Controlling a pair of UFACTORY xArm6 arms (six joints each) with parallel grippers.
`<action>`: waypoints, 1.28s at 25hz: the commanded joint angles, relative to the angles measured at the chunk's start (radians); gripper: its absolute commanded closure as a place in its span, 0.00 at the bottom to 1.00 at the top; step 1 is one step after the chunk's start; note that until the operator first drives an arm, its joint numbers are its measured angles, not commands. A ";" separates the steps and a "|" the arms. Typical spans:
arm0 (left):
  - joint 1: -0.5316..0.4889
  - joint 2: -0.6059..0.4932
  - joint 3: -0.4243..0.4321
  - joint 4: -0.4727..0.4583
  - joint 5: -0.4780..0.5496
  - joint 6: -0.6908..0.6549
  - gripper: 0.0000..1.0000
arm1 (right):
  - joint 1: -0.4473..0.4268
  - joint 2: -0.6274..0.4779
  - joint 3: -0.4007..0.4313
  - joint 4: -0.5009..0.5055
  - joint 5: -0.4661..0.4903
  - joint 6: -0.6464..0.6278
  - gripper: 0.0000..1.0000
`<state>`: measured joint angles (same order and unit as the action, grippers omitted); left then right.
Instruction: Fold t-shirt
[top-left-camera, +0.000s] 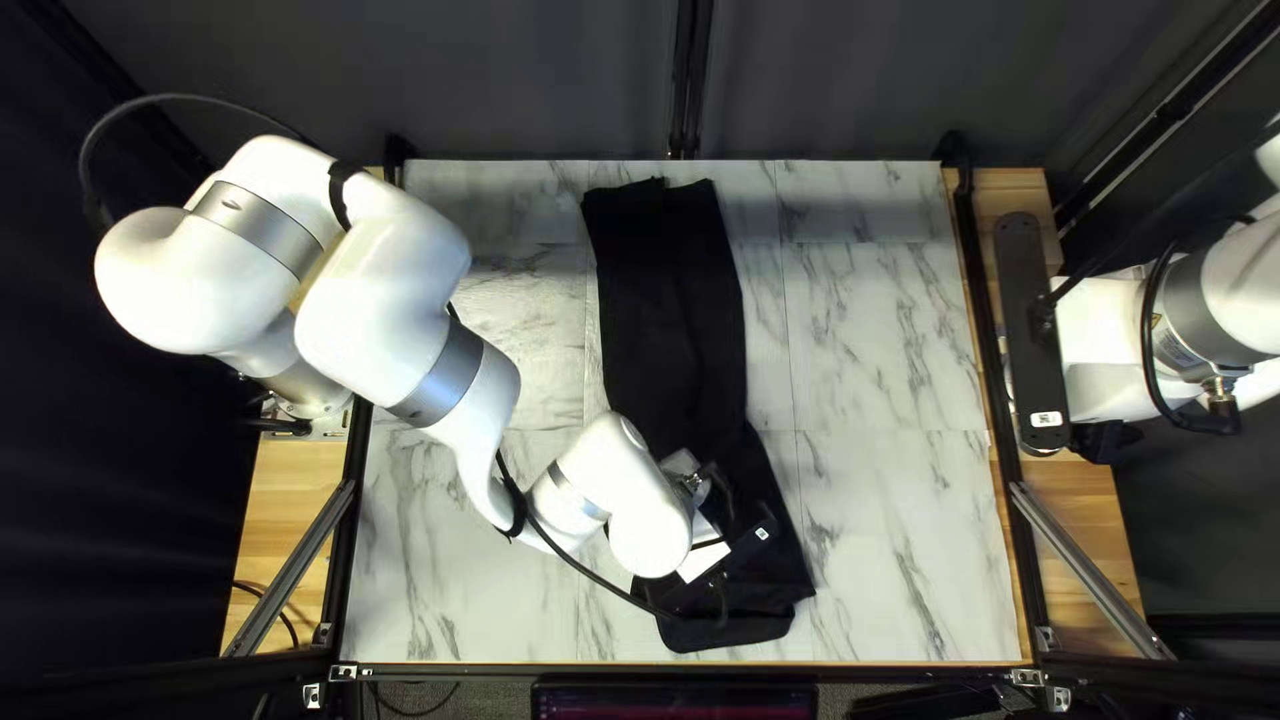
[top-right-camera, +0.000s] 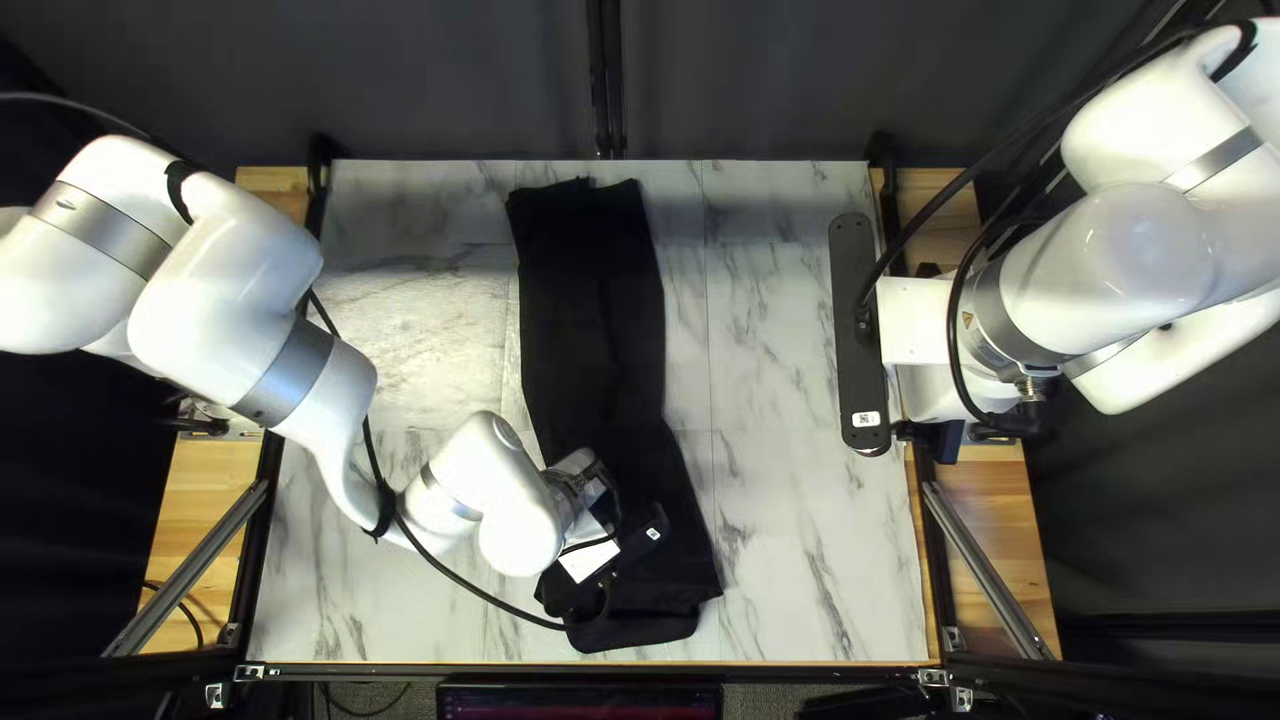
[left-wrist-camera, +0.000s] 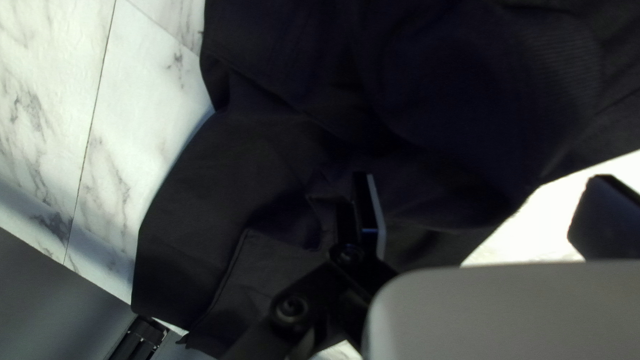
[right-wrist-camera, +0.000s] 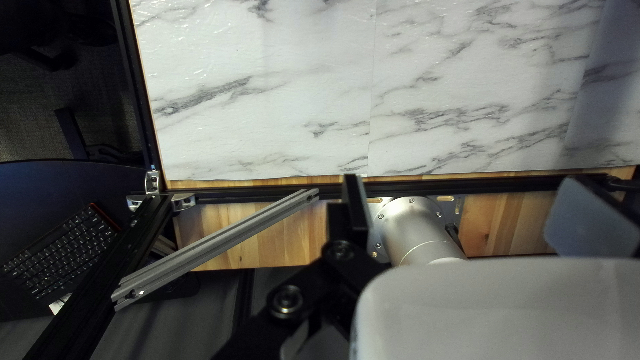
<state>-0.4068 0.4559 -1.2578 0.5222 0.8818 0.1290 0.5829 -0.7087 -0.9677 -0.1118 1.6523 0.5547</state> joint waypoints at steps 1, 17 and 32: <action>0.019 0.002 0.006 0.008 -0.046 0.021 1.00 | 0.000 0.000 0.000 0.000 0.000 0.000 0.00; 0.128 -0.066 0.090 -0.145 -0.232 0.444 0.29 | 0.000 0.000 0.000 0.000 0.000 0.000 0.00; 0.020 -0.062 0.127 0.086 -0.214 0.014 0.00 | 0.000 0.000 0.000 0.000 0.000 0.000 0.00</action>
<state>-0.3478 0.3655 -1.1100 0.5394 0.6503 0.2649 0.5829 -0.7087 -0.9677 -0.1118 1.6523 0.5547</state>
